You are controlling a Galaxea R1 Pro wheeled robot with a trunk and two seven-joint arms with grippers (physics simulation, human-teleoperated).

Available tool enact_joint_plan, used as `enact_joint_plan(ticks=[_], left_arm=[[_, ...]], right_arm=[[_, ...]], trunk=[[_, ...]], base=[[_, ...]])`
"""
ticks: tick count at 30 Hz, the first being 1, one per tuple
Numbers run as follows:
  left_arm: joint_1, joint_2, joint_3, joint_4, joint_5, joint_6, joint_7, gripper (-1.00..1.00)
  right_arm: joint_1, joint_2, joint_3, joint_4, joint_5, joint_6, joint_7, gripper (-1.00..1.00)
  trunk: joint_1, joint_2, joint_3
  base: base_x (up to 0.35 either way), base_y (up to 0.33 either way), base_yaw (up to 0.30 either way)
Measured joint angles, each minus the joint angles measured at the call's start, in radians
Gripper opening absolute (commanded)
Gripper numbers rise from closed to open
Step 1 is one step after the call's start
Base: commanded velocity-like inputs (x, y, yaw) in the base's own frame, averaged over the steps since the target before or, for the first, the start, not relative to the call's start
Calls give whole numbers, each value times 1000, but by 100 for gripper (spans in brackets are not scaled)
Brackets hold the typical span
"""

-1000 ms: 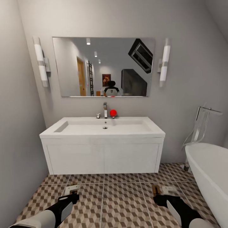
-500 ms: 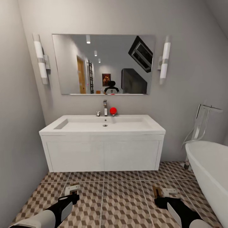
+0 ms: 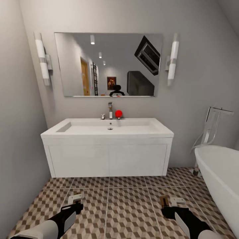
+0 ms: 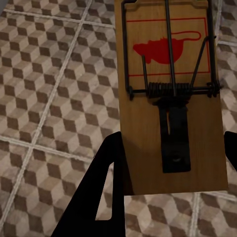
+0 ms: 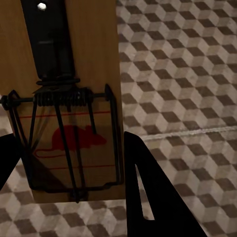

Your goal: Take the four mousetraps from the cabinet in the bathroom and place them on the bathroom floor. Make sure all four end up on the same floor surface, and ensure that at least two of them are either under or directly next to the same bathroom sink.

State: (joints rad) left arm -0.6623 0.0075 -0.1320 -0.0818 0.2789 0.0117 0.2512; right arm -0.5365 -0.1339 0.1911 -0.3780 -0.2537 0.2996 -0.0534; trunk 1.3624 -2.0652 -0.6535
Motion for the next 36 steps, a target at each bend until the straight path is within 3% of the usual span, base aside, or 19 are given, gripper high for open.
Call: enact_joint_plan(ticks=[7, 13, 15, 17, 19, 22, 27, 31, 36], left_arm=[[0, 0, 1, 0, -1, 1, 0, -100], [-2, 13, 9, -47, 1, 37, 0, -100], [-3, 16, 9, -147, -1, 137, 0, -100], [-4, 18, 10, -293, -2, 304, 0, -100], [-3, 15, 10, -402, -2, 418, 2, -100], [-3, 2, 8, -561, -1, 527, 7, -100], [-3, -6, 6, -615, -2, 542, 6, -100], [-3, -5, 6, -638, -7, 494, 6, -100], [-5, -11, 5, -650, -3, 470, 1, -100]], right_arm=[[0, -3, 0, 0, 0, -22, 0, -100], [1, -7, -2, 0, 11, -133, -29, -100], [-11, -6, -5, 18, 11, -150, -46, -100], [-50, -3, -6, 47, 10, -157, -55, -100], [-85, -1, -6, 78, 9, -161, -59, -100], [-142, 2, -7, 123, 8, -163, -62, -100], [-163, 4, -8, 133, 10, -166, -63, -100], [-174, 5, -8, 126, 12, -171, -63, -100], [-230, 8, -9, 112, 11, -165, -62, -100]], trunk=[[27, -49, -22], [50, -91, -41], [57, -105, -47], [65, -119, -53], [73, -133, -59], [84, -154, -69], [104, -189, -85], [119, -217, -97], [138, -252, -113]], base=[[0, 0, 0], [0, 0, 0], [0, 0, 0], [0, 0, 0], [0, 0, 0], [0, 0, 0], [0, 0, 0], [0, 0, 0], [0, 0, 0]])
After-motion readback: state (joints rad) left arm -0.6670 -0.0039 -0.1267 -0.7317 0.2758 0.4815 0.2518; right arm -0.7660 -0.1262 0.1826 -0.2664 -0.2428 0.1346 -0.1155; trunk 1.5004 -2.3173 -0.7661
